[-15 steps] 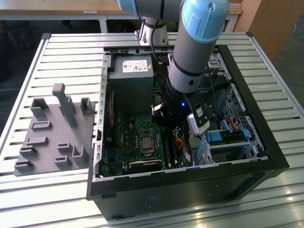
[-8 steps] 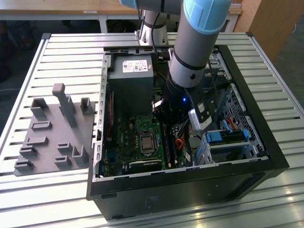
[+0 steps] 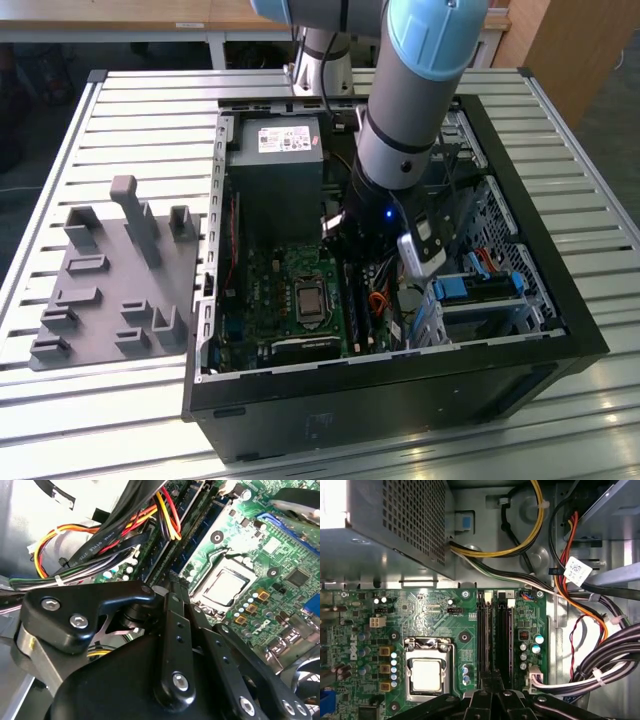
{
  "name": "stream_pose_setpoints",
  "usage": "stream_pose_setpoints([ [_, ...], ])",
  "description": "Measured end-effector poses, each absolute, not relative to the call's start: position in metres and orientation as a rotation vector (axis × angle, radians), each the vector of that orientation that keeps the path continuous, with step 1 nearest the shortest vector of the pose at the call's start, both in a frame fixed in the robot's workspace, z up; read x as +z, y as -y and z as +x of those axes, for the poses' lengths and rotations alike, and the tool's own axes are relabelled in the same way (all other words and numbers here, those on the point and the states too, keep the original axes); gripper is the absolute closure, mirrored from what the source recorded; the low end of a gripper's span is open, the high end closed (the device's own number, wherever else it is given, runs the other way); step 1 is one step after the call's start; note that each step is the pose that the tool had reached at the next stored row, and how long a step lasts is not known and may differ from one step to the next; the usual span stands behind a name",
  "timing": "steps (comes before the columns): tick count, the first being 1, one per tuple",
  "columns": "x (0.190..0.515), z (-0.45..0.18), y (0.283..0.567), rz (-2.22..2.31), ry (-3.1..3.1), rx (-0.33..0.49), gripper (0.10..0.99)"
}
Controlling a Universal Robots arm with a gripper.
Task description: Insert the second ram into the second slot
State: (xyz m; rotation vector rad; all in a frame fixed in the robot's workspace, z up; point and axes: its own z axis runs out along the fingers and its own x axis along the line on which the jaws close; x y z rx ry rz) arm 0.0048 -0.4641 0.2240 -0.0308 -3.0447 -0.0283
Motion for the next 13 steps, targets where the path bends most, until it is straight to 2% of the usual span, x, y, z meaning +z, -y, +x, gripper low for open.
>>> stream_pose_setpoints([
  [13, 0.2141, 0.0048, 0.4643, -0.031, 3.044, -0.026, 0.980],
])
